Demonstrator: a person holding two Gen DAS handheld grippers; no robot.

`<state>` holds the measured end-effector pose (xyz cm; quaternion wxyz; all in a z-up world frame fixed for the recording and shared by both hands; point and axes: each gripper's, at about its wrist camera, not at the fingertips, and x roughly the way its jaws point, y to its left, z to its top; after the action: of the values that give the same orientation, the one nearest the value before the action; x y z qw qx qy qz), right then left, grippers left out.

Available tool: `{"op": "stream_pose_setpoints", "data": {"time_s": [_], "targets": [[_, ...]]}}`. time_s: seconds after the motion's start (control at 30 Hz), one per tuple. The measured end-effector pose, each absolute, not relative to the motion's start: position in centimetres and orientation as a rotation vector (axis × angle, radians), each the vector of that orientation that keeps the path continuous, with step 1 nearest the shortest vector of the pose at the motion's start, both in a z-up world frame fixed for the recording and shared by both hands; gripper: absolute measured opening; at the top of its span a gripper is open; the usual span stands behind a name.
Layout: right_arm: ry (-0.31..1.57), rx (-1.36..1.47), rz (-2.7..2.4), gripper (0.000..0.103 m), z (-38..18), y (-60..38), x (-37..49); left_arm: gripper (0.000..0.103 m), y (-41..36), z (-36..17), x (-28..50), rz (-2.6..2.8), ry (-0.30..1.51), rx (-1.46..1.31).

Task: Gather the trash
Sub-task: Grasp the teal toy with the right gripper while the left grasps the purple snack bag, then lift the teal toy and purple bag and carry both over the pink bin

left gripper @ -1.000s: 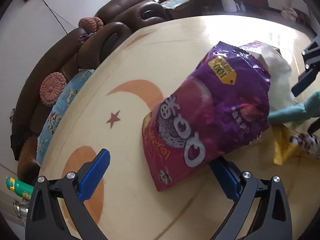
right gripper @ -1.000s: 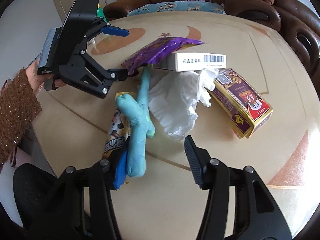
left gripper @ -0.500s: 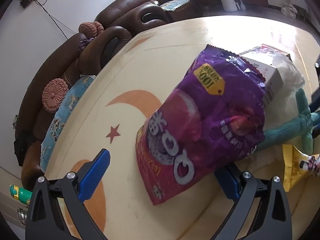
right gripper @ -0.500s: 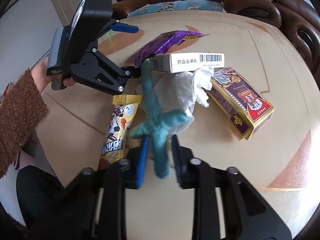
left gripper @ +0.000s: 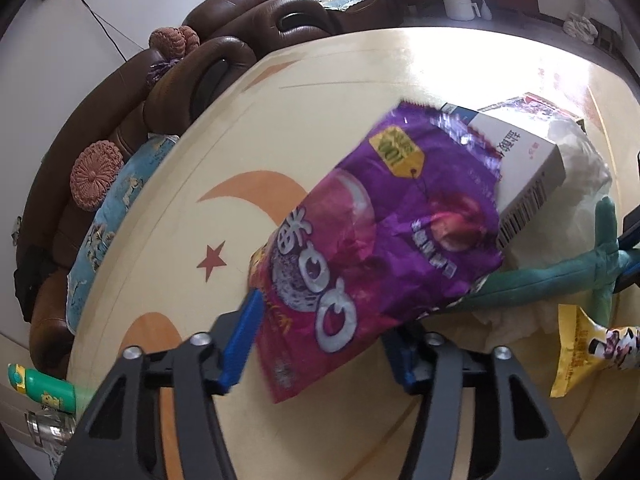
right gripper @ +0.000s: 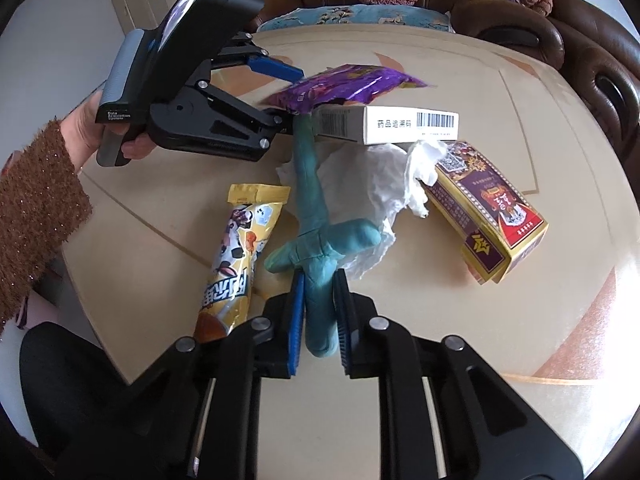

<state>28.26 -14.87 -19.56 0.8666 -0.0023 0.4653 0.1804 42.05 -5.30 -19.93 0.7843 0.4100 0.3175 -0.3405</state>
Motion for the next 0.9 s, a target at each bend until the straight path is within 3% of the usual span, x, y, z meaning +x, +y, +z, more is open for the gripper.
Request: {"op": "stream_pose_setpoints", "data": {"time_s": [0.03,0.27,0.5,0.9], "targets": [[0.974,-0.003,0.377,0.016,-19.6,-14.9,28.2,0.043,-5.3,-19.9,42.1,-0.734,0.694,0.884],[0.969,-0.021,0.368,0.016,-19.3,-14.8,27.9,0.032,-5.0,-19.4,42.4,-0.715,0.718,0.868],[0.951,-0.028,0.362,0.016,-18.8,-14.9,27.1,0.014,-3.9,-18.3,42.0,-0.700,0.710,0.844],[0.920,-0.020,0.351,0.016,-17.2,-15.1,26.2,0.012,-1.9,-16.3,40.3,-0.735,0.687,0.739]]}}
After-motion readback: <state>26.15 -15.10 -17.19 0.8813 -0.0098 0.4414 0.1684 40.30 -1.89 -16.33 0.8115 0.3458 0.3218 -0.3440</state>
